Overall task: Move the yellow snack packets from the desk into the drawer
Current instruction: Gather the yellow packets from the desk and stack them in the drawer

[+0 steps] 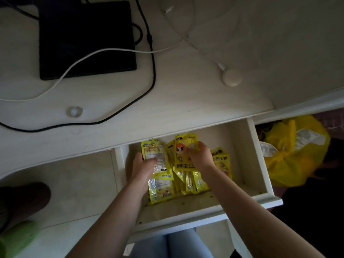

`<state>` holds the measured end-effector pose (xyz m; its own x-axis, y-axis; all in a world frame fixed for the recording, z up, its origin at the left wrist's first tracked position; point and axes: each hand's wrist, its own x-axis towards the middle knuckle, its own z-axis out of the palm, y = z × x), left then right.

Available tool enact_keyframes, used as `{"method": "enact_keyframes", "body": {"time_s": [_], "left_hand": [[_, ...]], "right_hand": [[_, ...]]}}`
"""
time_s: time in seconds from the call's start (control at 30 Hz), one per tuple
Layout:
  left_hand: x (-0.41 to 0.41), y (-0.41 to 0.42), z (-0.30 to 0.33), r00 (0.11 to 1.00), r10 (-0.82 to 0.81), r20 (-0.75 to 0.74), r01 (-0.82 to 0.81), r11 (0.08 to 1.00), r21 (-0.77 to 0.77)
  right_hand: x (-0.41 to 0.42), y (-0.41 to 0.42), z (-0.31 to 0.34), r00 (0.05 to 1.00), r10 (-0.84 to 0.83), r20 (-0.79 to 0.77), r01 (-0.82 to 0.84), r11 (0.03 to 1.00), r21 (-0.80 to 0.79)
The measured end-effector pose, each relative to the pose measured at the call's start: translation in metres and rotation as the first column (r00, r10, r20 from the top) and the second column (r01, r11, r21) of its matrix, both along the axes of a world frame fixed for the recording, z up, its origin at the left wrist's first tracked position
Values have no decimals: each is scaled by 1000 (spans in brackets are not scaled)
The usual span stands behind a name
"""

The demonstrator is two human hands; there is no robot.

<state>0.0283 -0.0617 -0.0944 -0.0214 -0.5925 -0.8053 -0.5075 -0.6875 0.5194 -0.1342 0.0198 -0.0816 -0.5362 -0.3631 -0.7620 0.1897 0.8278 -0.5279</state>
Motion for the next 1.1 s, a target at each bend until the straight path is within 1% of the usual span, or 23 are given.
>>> {"method": "enact_keyframes", "body": {"time_s": [0.1, 0.2, 0.27, 0.37, 0.47, 0.57, 0.63, 0.83, 0.97, 1.1], "left_hand": [[1, -1, -6, 1000, 12, 10, -11, 1000, -27], [4, 0, -9, 997, 9, 75, -7, 999, -35], [7, 2, -9, 990, -31, 137, 38, 998, -46], [12, 5, -7, 966, -133, 221, 159, 982, -104], [15, 10, 1, 944, -202, 260, 244, 960, -137], [18, 15, 11, 922, -287, 261, 332, 932, -148], [20, 19, 21, 917, -322, 235, 361, 921, -147], [30, 35, 53, 933, -308, 186, 348, 903, -250], [47, 45, 75, 944, -308, 116, 328, 904, -272], [71, 57, 91, 954, -268, 138, 299, 898, -322]], "right_hand": [[-1, 1, -4, 999, 43, 22, -44, 999, 9], [-3, 4, -6, 994, 113, 0, -112, 990, 87], [-4, 6, -5, 986, 160, -40, -155, 982, 108], [-5, 11, -3, 967, 229, -108, -217, 969, 116], [-7, 16, 2, 965, 222, -138, -206, 971, 121], [-7, 21, 12, 968, 194, -161, -179, 978, 102], [-7, 24, 23, 952, 246, -184, -229, 967, 109], [3, 33, 53, 902, 350, -253, -339, 937, 90], [22, 38, 73, 826, 471, -309, -477, 877, 63], [46, 38, 89, 739, 571, -357, -600, 799, 36]]}}
